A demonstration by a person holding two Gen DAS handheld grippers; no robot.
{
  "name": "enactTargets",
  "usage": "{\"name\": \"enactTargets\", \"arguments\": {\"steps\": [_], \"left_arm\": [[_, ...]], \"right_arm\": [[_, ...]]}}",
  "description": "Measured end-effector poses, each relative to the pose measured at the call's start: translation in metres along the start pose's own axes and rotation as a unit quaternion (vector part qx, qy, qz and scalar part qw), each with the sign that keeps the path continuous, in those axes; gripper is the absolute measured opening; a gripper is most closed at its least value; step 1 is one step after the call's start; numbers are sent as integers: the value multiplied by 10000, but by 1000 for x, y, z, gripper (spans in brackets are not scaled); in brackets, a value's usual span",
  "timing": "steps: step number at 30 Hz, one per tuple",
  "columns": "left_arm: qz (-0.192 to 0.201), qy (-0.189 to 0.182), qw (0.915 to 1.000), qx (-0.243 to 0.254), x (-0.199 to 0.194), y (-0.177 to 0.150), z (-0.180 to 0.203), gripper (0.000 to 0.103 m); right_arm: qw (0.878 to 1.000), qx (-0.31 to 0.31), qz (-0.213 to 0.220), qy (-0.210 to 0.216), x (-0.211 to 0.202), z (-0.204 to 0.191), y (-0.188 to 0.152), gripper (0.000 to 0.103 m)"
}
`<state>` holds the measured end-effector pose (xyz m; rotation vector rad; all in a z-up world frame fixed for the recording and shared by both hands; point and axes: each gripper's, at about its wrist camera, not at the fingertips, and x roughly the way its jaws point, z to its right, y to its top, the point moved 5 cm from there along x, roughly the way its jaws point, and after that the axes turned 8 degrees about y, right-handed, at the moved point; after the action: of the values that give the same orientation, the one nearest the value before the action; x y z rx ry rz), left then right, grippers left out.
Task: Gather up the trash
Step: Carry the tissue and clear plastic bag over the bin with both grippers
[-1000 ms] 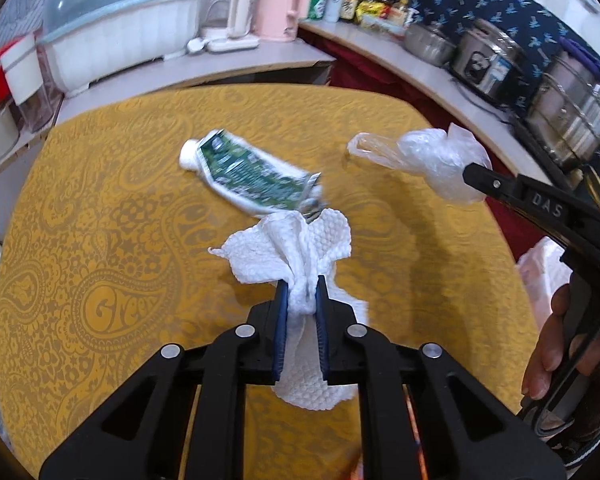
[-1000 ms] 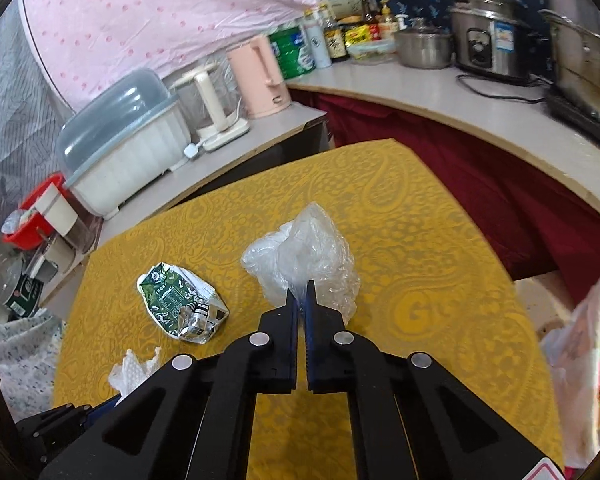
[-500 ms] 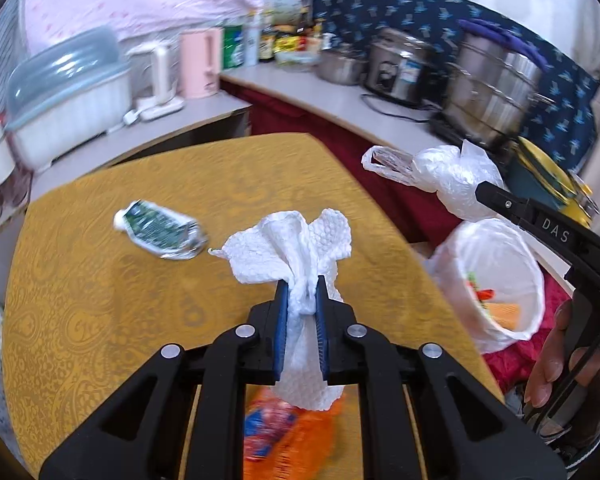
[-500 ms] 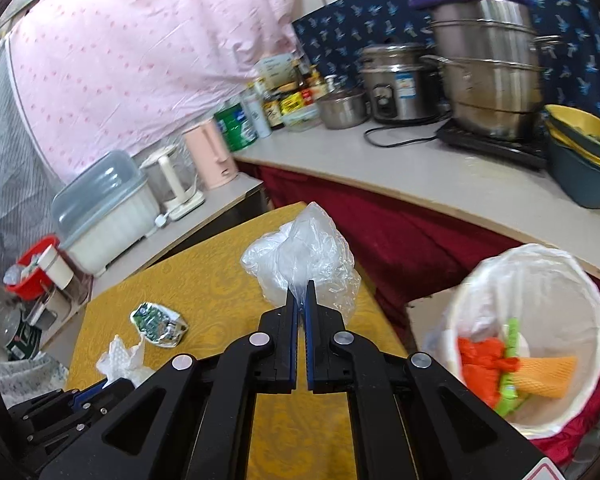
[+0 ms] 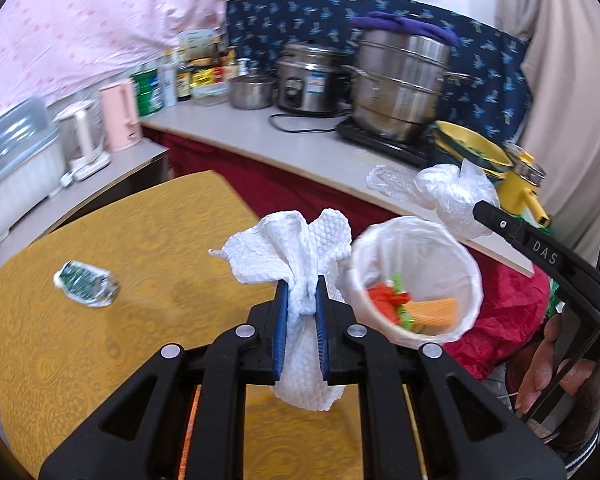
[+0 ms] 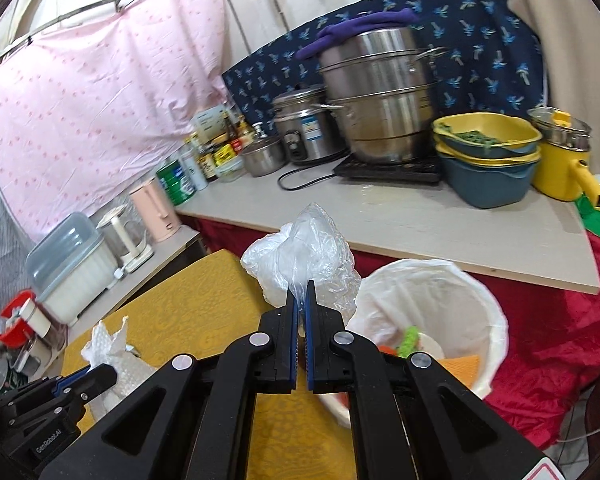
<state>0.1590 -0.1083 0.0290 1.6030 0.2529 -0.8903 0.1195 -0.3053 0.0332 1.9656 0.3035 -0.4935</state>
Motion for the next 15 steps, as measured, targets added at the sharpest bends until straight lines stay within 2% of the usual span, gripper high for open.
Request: {"name": "enactTargets", "arguments": {"steps": [5, 15], "left_arm": [[50, -282, 9993, 248, 2, 7, 42, 12], [-154, -766, 9951, 607, 29, 13, 117, 12]], "right_arm": [[9994, 215, 144, -208, -20, 38, 0, 3], [9962, 645, 257, -529, -41, 102, -10, 3]]}}
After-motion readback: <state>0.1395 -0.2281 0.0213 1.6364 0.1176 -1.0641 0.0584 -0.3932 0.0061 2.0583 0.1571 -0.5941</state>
